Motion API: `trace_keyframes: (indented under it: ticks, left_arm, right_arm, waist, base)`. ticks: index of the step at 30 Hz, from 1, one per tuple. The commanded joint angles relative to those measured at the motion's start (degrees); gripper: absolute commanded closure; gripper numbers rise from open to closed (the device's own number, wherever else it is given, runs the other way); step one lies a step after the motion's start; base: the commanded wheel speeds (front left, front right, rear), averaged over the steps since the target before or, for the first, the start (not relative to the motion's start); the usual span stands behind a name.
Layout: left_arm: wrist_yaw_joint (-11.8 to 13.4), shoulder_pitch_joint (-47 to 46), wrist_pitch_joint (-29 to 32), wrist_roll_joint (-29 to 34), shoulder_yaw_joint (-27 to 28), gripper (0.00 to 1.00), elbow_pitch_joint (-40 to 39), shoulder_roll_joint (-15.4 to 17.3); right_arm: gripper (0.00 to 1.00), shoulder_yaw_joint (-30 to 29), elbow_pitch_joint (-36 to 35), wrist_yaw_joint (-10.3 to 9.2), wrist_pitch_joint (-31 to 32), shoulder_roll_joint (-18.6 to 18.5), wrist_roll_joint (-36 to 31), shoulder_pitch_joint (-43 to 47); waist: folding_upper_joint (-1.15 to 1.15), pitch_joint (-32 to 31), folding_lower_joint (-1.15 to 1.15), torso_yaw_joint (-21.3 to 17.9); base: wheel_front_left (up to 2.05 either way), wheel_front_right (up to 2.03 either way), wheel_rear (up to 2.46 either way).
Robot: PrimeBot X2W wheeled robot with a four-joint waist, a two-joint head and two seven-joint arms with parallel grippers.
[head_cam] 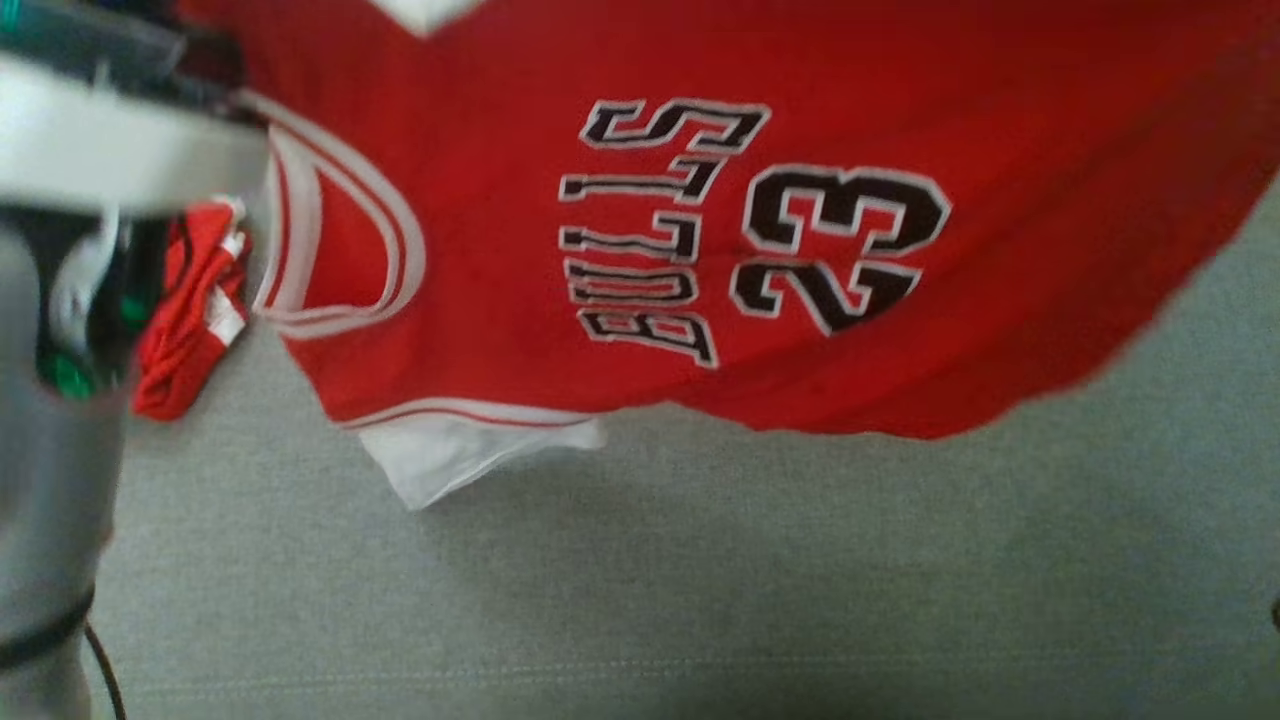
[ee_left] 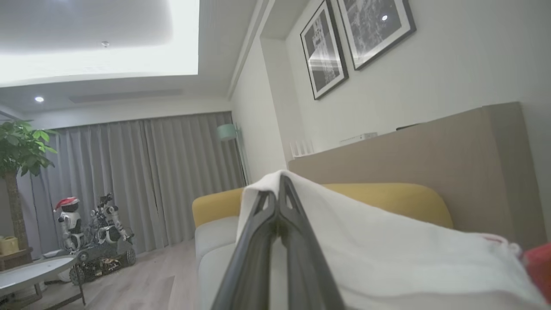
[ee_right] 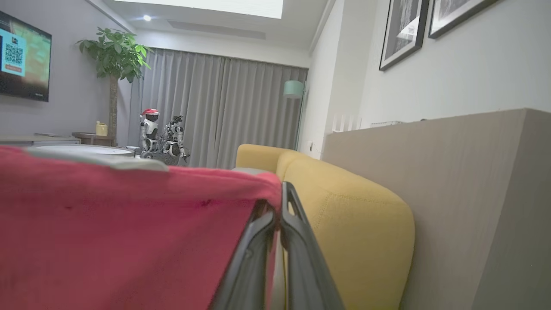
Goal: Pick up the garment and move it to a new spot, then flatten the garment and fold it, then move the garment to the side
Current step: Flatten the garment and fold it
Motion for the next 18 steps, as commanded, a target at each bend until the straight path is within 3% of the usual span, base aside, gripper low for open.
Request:
trace_keyframes:
  ticks: [1, 9, 18]
  left_arm:
    - [-0.59, -4.81, 0.22, -0.1, 1.72, 1.0, 0.6, 1.37]
    - [-3.49, -25.0, -4.86, 0.91, 0.05, 1.0, 24.3, -3.22]
    - [-3.31, -42.68, -15.74, 1.31, 2.29, 1.0, 49.71, -6.78]
  right_arm:
    - [1.0, 0.69, -0.33, 0.43, -0.02, -0.87, 0.83, -4.1]
    - [1.0, 4.33, 17.61, 0.43, -3.88, 0.68, 4.43, -25.19]
    - [1.0, 7.9, 47.3, 0.43, -17.2, 7.9, 5.89, -50.76]
  waist:
    - [0.0, 1.0, 0.0, -0.27]
    - [0.0, 7.48, 0.0, -1.39]
    - [0.0, 11.42, 0.0, -4.16]
  base:
    - [0.0, 0.0, 0.0]
    - [0.0, 0.0, 0.0]
    - [0.0, 0.0, 0.0]
